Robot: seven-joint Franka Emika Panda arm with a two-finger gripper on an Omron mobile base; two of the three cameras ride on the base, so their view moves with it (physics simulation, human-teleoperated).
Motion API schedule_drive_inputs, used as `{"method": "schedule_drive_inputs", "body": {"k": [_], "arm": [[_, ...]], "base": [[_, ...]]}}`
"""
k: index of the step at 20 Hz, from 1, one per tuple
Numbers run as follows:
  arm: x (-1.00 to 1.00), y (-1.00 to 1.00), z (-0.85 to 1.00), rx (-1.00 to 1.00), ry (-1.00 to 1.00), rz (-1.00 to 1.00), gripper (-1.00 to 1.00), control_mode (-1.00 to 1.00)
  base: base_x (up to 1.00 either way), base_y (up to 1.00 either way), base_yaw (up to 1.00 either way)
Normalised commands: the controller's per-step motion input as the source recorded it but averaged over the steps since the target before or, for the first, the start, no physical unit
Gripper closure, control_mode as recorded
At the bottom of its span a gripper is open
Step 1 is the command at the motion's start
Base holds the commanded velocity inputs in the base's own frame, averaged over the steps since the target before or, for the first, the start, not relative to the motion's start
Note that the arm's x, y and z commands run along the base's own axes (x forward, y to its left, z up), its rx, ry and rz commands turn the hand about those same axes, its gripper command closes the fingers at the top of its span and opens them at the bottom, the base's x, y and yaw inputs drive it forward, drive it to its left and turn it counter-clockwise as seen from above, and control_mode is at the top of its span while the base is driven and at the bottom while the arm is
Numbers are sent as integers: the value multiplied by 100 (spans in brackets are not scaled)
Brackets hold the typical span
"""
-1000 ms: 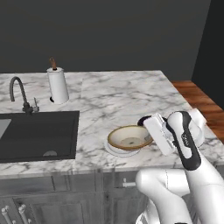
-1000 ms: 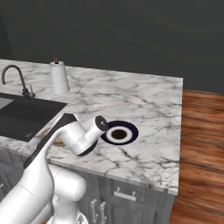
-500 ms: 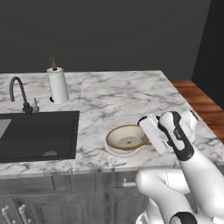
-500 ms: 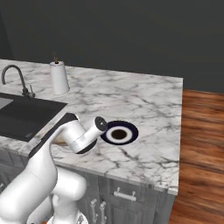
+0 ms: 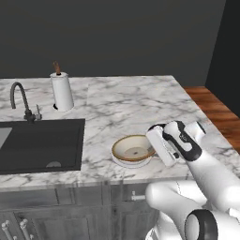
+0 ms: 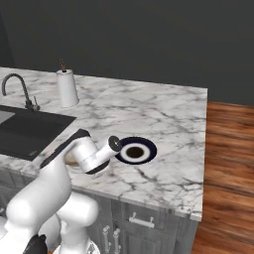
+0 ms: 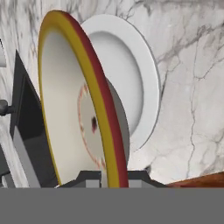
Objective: Move the bowls from the cabinet to the plates on the dining table.
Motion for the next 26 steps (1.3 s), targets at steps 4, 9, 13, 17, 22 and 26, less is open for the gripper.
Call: {"method": "schedule_drive_inputs", "body": {"k": [4,9,13,17,22,26], "arm": [[30,1,-20,0,-1,0,100,-100],[26,1,-22,0,-1,0,100,-100],[23,2,-24,0,0,0,100,-100],[23,2,-23,0,0,0,100,-100],[20,1,-22,0,0,0,100,-100],[4,12,-16,0,0,0,100,-100]], "base": [[0,0,0],[0,0,0],[0,0,0],[0,0,0],[0,0,0],[0,0,0]]}}
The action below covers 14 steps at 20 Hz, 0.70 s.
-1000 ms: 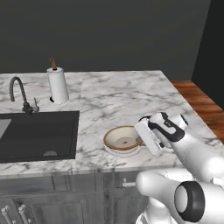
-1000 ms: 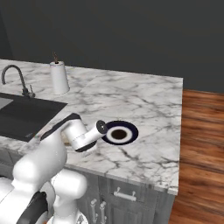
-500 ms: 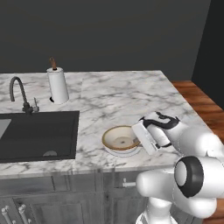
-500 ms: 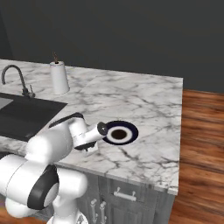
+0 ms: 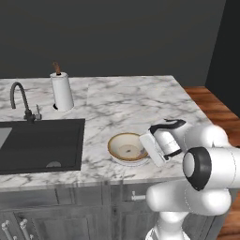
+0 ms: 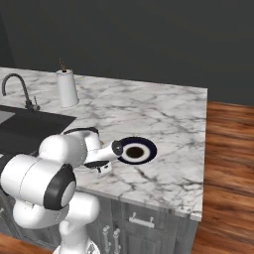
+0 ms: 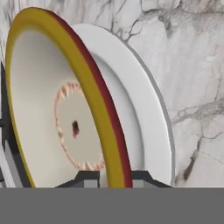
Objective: Move the bowls from the cabinet to the plates on the dining table.
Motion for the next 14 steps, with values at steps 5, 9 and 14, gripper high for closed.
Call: {"method": "schedule_drive_inputs", "body": {"k": [5,9,14], "arm": [[-2,9,-5,0,3,0,100,-100],[0,6,-6,0,4,0,-100,-100],[0,-8,-1,0,1,0,-100,-100]], "base": [[0,0,0],[0,0,0],[0,0,0]]}}
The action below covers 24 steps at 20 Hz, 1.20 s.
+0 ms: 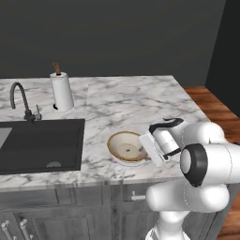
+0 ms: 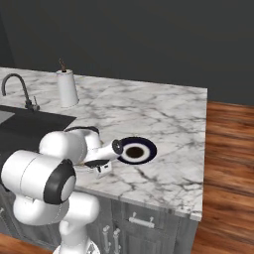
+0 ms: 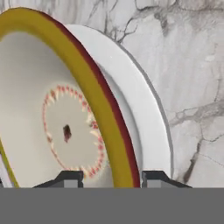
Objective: Move the bowls from the cabinet to the plates on the dining table.
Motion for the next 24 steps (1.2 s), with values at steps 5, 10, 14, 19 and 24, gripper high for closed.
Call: {"method": "schedule_drive_inputs", "body": {"k": [5,10,14,19,24], "arm": [[-9,-24,4,0,0,0,-100,-100],[-6,-12,30,0,0,0,-100,-100],[-2,-6,49,0,0,0,-100,-100],[-7,-4,56,0,0,-1,-100,-100],[-18,-6,58,-1,0,-1,-100,-100]], "base": [[0,0,0],[0,0,0],[0,0,0],[0,0,0],[0,0,0]]}}
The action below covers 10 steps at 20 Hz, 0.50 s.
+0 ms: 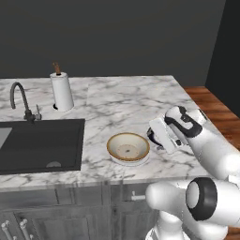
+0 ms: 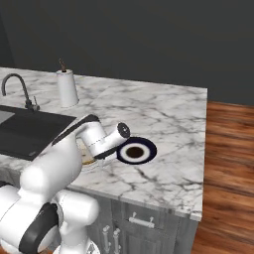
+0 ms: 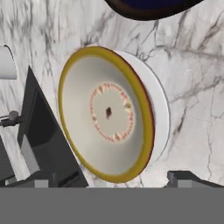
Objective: Move the bowls from the cabinet to the plates on the dining table.
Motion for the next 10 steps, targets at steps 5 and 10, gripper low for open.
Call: {"method": "schedule_drive_inputs", "body": {"k": [5,10], "arm": [[-35,-5,54,-1,-2,-1,-100,-100],[-52,0,41,-5,-12,0,-100,-100]], "base": [[0,0,0],[0,0,0]]}}
